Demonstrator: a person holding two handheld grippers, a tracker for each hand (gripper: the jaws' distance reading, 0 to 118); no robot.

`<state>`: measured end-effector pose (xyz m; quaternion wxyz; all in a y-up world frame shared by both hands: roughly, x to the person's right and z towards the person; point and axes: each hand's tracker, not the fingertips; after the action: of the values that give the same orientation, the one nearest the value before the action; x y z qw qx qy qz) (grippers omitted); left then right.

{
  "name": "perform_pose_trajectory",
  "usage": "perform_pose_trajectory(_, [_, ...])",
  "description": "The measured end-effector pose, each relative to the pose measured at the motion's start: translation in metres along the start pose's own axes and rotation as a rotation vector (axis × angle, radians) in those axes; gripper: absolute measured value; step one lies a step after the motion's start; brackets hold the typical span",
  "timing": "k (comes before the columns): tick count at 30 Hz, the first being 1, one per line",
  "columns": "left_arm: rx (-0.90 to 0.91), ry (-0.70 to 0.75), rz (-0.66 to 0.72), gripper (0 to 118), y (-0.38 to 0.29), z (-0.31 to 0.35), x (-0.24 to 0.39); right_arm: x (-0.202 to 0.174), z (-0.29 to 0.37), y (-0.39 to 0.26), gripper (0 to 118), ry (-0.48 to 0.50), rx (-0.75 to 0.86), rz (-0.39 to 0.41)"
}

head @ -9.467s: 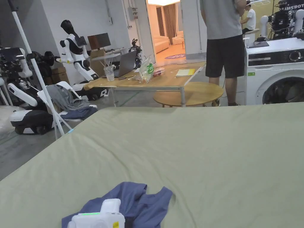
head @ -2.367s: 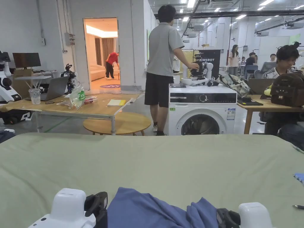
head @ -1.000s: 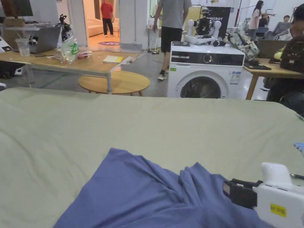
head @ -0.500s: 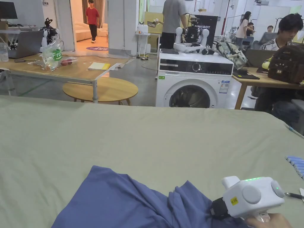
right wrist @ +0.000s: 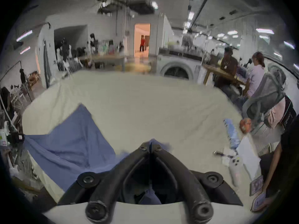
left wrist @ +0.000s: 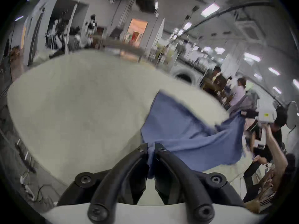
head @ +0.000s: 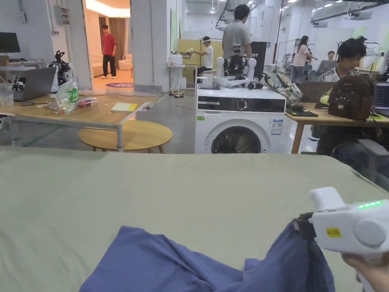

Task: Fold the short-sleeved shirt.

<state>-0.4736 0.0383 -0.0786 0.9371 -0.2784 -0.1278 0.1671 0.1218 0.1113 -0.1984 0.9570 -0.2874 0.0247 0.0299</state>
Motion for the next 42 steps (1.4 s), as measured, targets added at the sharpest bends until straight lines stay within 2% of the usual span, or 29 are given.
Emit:
perform_pose_trajectory(4, [0.192,-0.075,-0.075,1,0.063,0.019,0.033,0.001,0.067,0.045,0,-0.003,0.178,-0.074])
perform_pose_trajectory(6, [0.242,-0.013,-0.151,0,0.110,0.015,0.053,0.002,0.094,0.075,0,-0.032,0.247,-0.051])
perform_pose_trajectory(9, [0.317,-0.054,-0.165,0,0.181,0.004,0.068,0.003,0.115,0.119,0,-0.093,0.325,-0.049])
perform_pose_trajectory(11, [0.359,-0.042,-0.188,0,0.227,-0.008,0.080,0.006,0.120,0.150,0,-0.165,0.358,-0.060])
perform_pose_trajectory(15, [0.405,0.015,-0.222,0,0.310,-0.034,0.104,0.010,0.112,0.212,0,-0.200,0.392,-0.093])
perform_pose_trajectory(18, [0.451,0.042,-0.204,0,0.365,-0.050,0.116,0.009,0.101,0.256,0,-0.288,0.419,-0.076])
perform_pose_trajectory(21, [0.441,0.084,-0.224,0,0.410,-0.064,0.126,0.010,0.093,0.299,0,-0.297,0.465,-0.123])
perform_pose_trajectory(26, [0.468,0.130,-0.253,0,0.446,-0.075,0.134,0.003,0.080,0.357,0,-0.316,0.493,-0.130])
perform_pose_trajectory(34, [0.472,0.172,-0.246,0,0.471,-0.084,0.133,-0.003,0.085,0.406,0,-0.345,0.550,-0.121])
perform_pose_trajectory(37, [0.475,0.171,-0.268,0,0.472,-0.091,0.137,-0.004,0.083,0.410,0,-0.366,0.547,-0.106])
perform_pose_trajectory(42, [0.392,0.170,-0.262,0,0.439,-0.130,0.125,0.004,0.051,0.375,0,-0.313,0.480,-0.145])
